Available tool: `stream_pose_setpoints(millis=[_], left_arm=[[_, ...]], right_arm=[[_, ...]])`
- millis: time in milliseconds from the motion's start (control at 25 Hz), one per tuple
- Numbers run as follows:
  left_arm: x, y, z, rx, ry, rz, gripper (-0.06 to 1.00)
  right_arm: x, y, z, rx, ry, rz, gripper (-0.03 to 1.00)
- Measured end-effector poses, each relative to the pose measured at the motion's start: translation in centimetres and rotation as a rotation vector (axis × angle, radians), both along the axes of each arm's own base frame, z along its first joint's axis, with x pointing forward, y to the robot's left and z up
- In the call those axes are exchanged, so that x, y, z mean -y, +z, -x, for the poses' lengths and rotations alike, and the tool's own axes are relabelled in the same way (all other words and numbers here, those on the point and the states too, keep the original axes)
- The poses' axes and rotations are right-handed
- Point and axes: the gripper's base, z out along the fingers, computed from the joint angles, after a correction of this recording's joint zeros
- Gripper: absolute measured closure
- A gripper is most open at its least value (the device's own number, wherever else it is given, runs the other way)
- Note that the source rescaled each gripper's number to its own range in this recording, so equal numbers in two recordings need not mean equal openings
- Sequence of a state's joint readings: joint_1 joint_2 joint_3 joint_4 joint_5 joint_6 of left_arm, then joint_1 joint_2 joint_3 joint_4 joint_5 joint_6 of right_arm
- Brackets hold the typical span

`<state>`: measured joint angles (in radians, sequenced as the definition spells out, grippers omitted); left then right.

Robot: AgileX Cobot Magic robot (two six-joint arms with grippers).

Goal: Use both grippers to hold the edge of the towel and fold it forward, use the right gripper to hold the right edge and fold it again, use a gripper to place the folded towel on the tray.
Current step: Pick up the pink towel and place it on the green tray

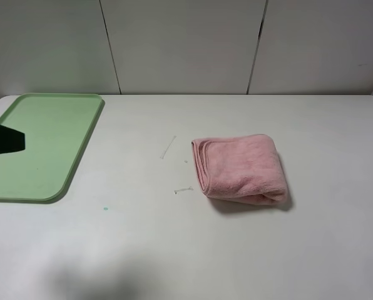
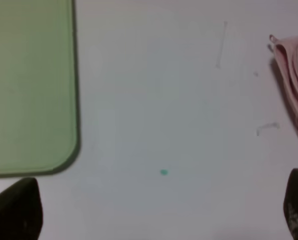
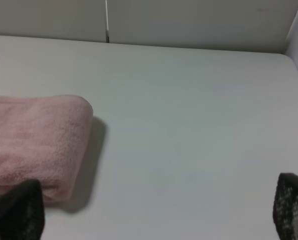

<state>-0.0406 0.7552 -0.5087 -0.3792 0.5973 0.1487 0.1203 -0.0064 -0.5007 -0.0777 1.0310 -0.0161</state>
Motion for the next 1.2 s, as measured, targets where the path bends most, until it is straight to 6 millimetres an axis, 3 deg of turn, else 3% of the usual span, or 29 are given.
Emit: stream_pose_setpoints(millis=[240, 360, 720, 1200], left_arm=[[1.0, -2.1, -3.3, -0.092, -0.025, 0.006, -0.02], [2.7, -3.4, -5.5, -0.120, -0.078, -0.005, -0.02], [7.4, -5.3, -9.5, -0.162, -0.190, -0.019, 0.00], [15.5, -7.7, -12.6, -0.157, -0.302, 0.014, 0.00]], right_arm=[[0.0, 0.0, 0.0, 0.000, 0.000, 0.000, -0.03], [0.0, 0.0, 0.0, 0.000, 0.000, 0.000, -0.03], [0.0, 0.0, 0.0, 0.000, 0.000, 0.000, -0.03], [0.0, 0.0, 0.0, 0.001, 0.000, 0.000, -0.03]])
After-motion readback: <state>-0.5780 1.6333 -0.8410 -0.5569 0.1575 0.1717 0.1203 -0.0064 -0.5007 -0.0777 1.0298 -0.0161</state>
